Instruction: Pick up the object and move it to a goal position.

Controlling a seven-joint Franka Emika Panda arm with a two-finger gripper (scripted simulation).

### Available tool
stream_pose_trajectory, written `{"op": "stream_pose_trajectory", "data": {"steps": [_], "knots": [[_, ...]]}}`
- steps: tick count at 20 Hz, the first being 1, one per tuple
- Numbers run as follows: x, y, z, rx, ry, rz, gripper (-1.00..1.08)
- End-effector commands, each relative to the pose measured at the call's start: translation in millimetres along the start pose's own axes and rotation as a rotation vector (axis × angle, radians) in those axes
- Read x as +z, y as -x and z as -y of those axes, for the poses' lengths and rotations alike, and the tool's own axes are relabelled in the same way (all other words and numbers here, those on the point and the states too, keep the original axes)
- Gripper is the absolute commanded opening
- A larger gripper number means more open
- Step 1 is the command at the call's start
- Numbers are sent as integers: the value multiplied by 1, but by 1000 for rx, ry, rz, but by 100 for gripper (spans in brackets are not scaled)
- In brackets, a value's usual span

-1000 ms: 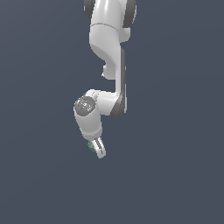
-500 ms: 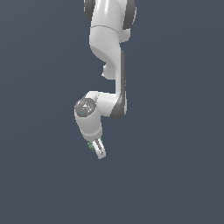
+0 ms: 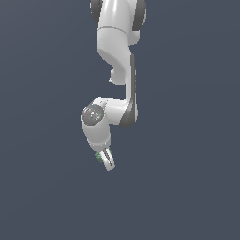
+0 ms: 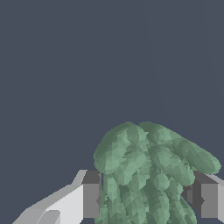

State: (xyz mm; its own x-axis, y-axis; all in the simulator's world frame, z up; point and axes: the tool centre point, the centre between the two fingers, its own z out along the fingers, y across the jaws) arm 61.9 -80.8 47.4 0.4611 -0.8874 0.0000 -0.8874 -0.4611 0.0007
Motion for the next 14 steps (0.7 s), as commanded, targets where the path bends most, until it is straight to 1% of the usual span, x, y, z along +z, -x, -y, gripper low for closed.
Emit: {"op": "stream_pose_trajectory", "data": {"steps": [1,6,14], "knots": [[-3,8,6,-2,-1,0,-100],[-13,36,29,-2,-1,0,-100],[-37,102,83,-1,0,0,-100]]}}
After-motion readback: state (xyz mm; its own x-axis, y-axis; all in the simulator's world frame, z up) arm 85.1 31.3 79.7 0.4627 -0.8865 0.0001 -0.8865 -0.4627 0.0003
